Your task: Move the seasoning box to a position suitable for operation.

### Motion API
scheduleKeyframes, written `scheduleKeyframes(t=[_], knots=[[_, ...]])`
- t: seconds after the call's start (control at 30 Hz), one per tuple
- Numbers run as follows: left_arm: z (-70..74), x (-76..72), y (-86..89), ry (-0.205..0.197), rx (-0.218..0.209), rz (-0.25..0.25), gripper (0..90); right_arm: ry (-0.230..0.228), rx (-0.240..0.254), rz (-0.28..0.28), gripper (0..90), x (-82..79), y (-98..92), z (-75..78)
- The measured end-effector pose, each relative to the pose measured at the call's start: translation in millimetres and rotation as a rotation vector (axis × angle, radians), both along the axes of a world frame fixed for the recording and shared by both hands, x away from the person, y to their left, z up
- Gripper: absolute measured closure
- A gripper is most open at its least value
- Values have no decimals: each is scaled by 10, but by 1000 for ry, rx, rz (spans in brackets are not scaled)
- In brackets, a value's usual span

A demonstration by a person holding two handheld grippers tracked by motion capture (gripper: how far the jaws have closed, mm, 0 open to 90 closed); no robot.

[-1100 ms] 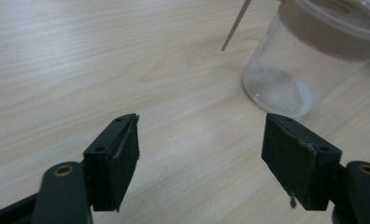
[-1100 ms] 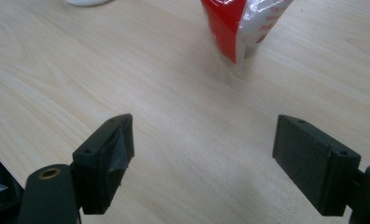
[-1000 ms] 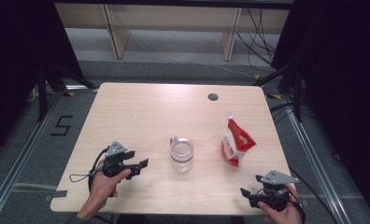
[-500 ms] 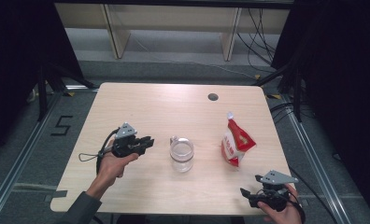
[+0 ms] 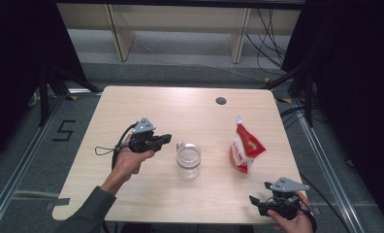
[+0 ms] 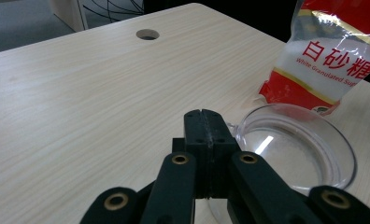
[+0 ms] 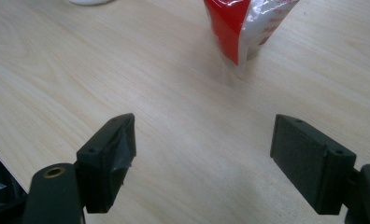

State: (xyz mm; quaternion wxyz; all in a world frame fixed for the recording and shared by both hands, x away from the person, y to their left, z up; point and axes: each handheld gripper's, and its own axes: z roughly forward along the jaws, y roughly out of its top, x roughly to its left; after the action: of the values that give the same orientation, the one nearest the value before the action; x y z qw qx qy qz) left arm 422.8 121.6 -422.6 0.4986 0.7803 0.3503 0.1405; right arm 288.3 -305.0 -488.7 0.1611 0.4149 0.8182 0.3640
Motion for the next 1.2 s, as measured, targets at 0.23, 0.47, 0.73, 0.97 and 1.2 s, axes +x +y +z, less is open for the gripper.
scheduleKeyframes(t=[0.23, 0.47, 0.73, 0.97, 1.2], knots=[[46, 145, -191, 11, 33, -28, 893, -2, -5, -14, 235, -14, 20, -2], [-17, 237, -367, 21, 69, -64, 893, 12, -8, 8, 235, -2, 15, -7], [-55, 257, -435, 29, 126, -82, 892, -8, -14, 6, 235, 2, 15, -15], [-63, 261, -435, 34, 145, -83, 890, -5, -18, 5, 235, 1, 17, -17], [-48, 225, -375, 50, 158, -70, 886, -5, -20, 9, 235, 1, 19, -17]])
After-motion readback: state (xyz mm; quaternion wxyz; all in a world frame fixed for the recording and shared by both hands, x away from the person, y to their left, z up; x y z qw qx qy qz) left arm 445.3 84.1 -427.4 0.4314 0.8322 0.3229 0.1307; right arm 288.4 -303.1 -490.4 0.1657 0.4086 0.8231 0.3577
